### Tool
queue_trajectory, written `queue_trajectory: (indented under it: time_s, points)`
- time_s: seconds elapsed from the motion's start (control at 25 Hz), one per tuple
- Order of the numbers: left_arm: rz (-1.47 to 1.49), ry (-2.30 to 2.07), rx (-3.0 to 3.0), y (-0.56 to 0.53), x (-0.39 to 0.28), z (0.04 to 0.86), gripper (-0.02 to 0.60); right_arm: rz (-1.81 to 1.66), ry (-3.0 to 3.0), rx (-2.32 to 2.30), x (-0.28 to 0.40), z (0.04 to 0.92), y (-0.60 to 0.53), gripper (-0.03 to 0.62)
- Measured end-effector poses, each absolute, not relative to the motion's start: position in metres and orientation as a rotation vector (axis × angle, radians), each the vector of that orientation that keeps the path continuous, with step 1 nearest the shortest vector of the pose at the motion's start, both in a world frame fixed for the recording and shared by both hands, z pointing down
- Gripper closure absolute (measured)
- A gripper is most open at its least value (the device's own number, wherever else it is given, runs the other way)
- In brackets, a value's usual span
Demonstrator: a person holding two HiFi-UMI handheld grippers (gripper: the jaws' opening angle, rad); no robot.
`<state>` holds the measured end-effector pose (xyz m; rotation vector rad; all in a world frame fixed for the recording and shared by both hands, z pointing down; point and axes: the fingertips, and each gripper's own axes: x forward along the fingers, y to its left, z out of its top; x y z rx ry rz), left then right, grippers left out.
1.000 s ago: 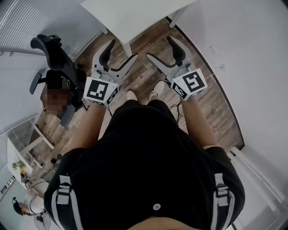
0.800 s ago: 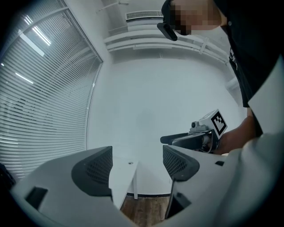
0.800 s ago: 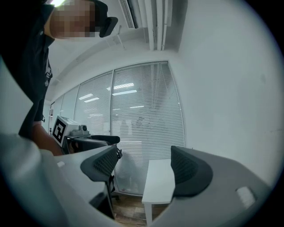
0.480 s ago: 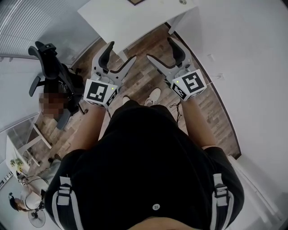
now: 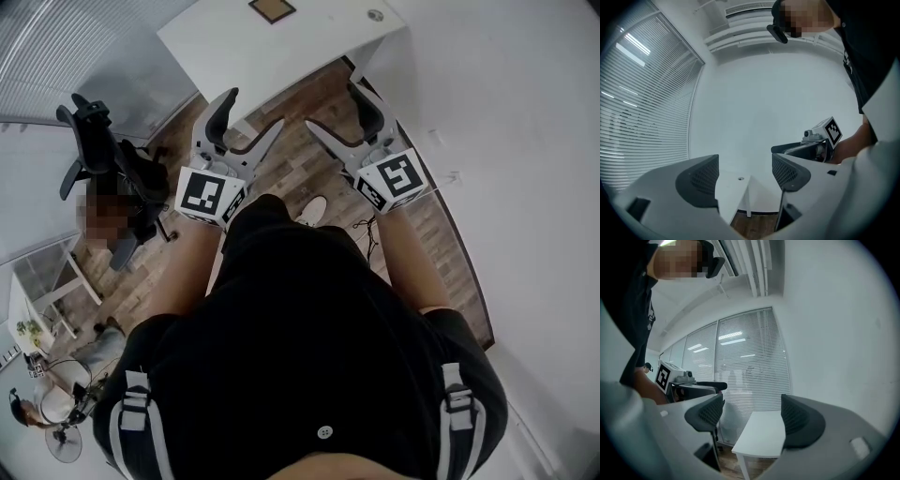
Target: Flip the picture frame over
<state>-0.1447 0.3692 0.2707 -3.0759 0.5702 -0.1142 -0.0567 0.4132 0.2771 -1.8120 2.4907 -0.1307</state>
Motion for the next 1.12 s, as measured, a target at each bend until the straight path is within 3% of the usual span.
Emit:
queue_trajectory:
  time_s: [0.44,1.12]
  points:
    - [-0.135,0.621,-3.103,0.325,-0.109,0.286,0.242,-0.175,2.534,-1.763,-0.024,0.288,0.36,0.207]
    - [-0.077,0.658,-3.112,0.137,-0.072,0.282,0.242,-0.19,2.629,-1.773,0.011,0.295,0.17,0.207]
